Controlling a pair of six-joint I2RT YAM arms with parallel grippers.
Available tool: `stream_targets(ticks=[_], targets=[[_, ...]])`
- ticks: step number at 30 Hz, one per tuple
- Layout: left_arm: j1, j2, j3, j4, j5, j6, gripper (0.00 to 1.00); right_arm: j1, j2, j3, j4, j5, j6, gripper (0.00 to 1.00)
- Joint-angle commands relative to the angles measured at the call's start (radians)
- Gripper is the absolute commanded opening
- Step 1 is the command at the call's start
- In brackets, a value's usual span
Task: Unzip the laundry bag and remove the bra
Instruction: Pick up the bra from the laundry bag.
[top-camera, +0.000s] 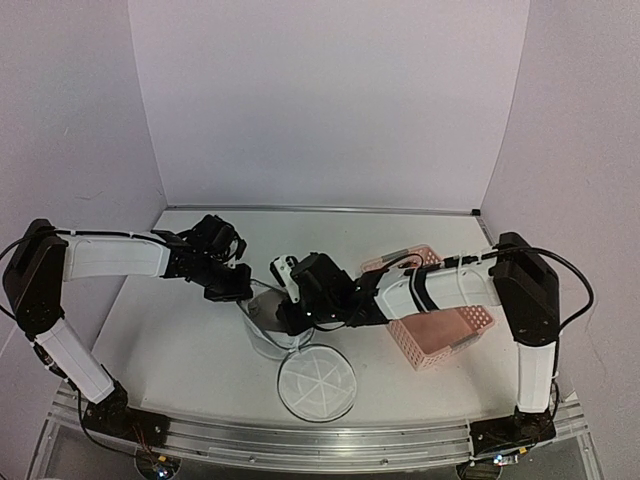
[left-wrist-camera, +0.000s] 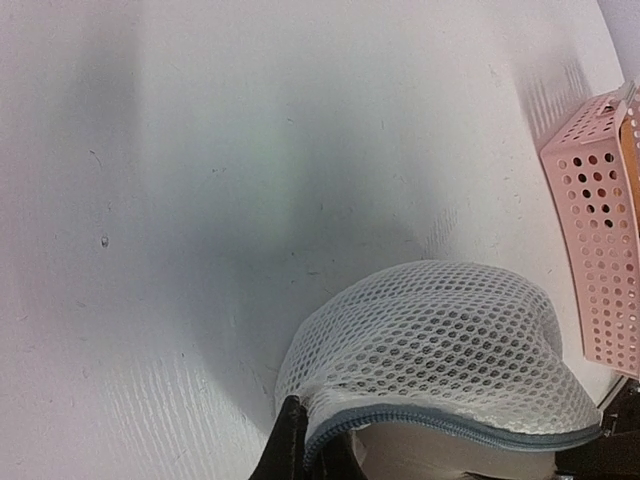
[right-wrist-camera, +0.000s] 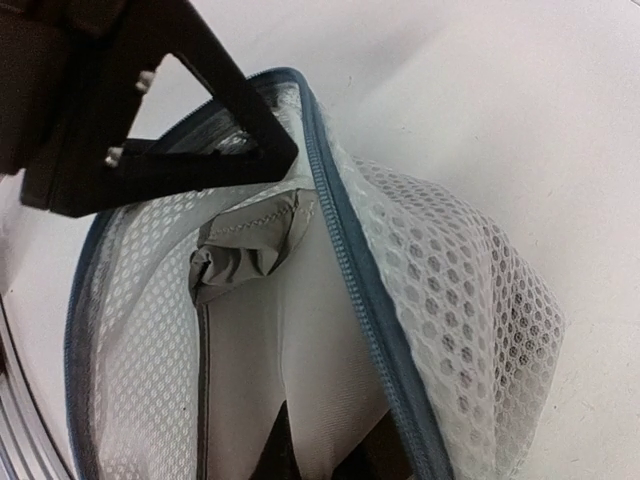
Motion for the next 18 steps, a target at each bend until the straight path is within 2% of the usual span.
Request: stream_targets(ticks=[1,11,18], targets=[[0.001,0.004,0.062,-0.020,-0.035,0.005,0.00,0.004,-0.121,-0.061,0.102,-0.030,-0.052,0.00],[0.001,0.012,0.073,-0.028,-0.024,0.008,0.00,0.003,-0.305,-0.198,0.235,0.073,-0.059,0.00],[0.001,0.016,0.074,-0.030,-0.012,0.006,0.00,0.004,-0.390,-0.252,0.347,0.042,-0.037,0.00]])
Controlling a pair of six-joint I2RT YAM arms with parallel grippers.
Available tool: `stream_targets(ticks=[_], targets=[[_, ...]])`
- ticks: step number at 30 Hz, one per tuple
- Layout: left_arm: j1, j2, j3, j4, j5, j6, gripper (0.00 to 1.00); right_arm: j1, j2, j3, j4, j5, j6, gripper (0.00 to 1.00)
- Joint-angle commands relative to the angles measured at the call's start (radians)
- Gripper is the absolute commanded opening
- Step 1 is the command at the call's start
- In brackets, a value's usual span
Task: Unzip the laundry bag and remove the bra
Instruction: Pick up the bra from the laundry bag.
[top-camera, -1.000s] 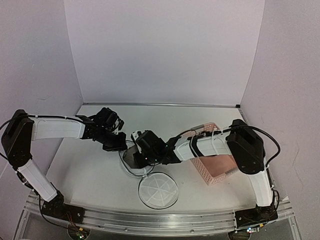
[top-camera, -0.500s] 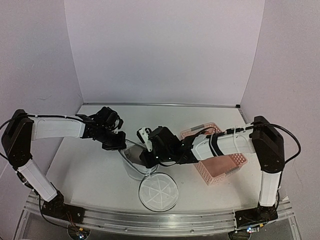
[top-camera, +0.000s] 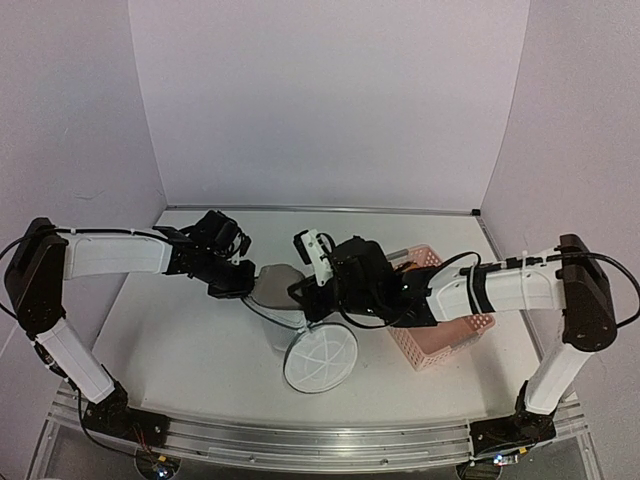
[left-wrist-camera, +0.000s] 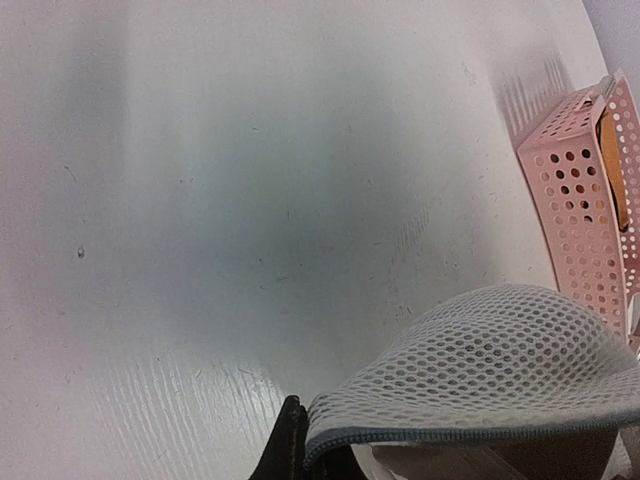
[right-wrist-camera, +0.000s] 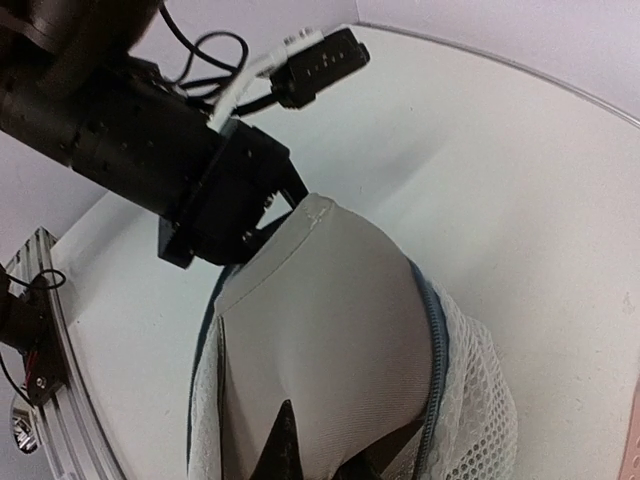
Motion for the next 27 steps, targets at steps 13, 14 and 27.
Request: stream_targets(ticks=[13,14,27], targets=[[0.011,0.001,0.029,-0.016,-0.031,0.000,0.00,0.003,-0.215,-0.110,0.283,0.059,0.045,0.00],[0.011,0.002,0.028,-0.015,-0.031,0.000,0.00,0.002,-0.227,-0.121,0.298,0.072,0.047,0.00],[0.011,0.009,0.031,-0.015,-0.035,0.002,0.00,0.002,-0.367,-0.141,0.367,0.163,0.069,0.00]])
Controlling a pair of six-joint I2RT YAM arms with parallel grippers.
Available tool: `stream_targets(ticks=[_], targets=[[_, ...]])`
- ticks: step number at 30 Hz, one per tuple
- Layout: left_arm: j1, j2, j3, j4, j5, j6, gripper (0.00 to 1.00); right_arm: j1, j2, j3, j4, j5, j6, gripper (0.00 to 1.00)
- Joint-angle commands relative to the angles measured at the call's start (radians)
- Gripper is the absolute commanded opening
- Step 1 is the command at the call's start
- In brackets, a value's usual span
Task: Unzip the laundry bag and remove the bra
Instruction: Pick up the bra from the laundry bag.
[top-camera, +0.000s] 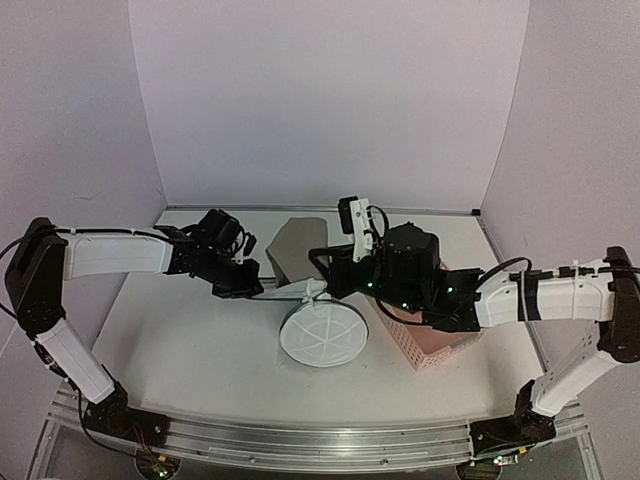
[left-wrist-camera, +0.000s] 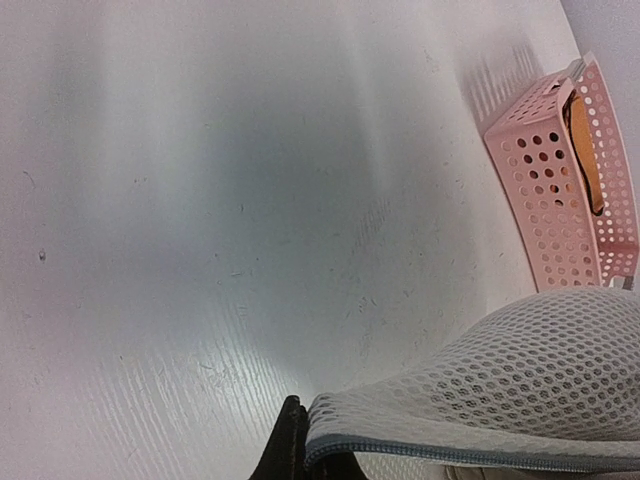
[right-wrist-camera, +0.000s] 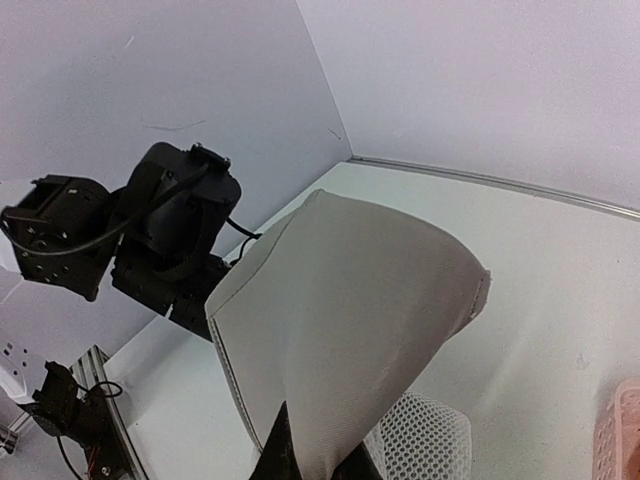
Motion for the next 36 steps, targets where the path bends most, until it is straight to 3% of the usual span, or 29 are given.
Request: stream_targets(ticks=[1,25,36], targets=[[0.022,0.009,0.023,-0.026,-0.089,0.003,0.00,0.003,-0.129,0.031,0.138,0.063,0.015,0.00],[0.021,0.014,0.030,-0.025,-0.090,0.008,0.00,0.003,-0.220,0.066,0.267,0.107,-0.012,0.00],[-0.016,-0.034,0.090,-0.017,-0.028,0.056,0.00,0.002,-0.134,0.067,0.267,0.081,0.035,0.00]])
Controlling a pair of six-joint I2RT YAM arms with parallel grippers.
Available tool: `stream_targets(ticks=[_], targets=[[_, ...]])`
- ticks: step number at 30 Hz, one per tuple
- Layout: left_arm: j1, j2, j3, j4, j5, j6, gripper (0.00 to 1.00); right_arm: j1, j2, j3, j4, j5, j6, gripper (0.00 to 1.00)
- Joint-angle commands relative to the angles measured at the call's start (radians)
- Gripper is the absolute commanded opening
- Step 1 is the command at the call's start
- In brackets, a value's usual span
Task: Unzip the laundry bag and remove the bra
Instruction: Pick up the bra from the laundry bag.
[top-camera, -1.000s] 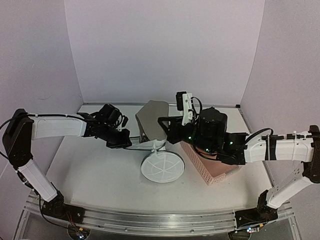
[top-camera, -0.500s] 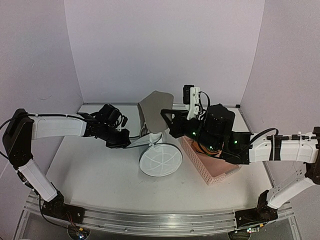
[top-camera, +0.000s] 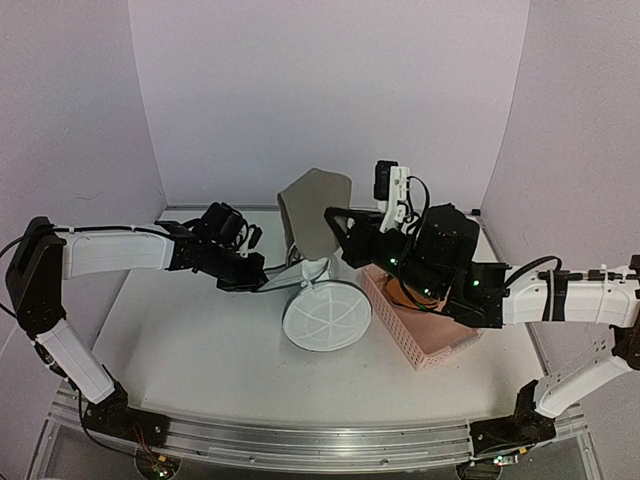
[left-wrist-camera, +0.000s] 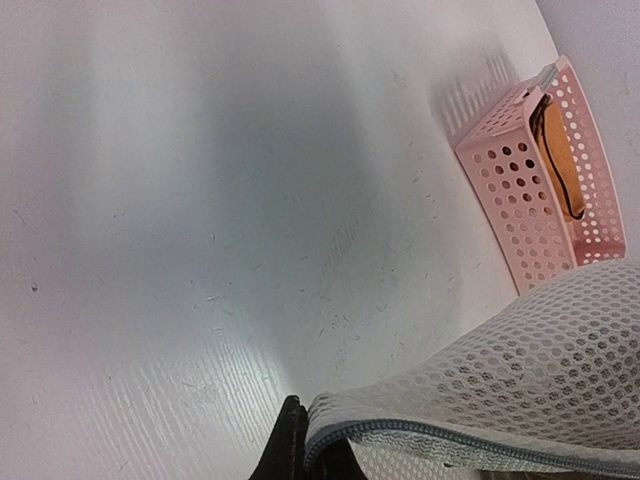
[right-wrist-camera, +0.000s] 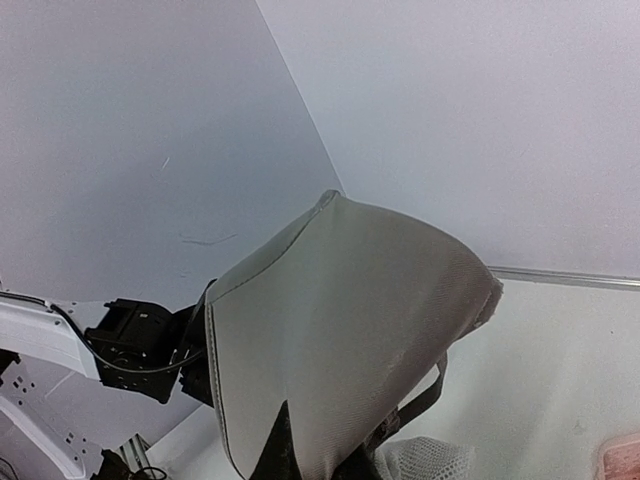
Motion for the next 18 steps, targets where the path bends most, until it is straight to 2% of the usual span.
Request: stream_targets(ticks=[1,11,18], targets=[[-0.003,-0.047,0.053,-0.029,-0.020,0.043,0.00,0.003,0.006,0.063,0.147,0.001,0.041,0.00],[-0.005,-0.167,0.096,-0.027,0.033,0.061,0.00,0.003,0.120,0.032,0.136,-0.026,0.131,0.00],[-0.008,-0.191,0.105,-0.027,0.052,0.064,0.00,0.002,0.140,0.077,0.136,-0.066,0.132,0.00]])
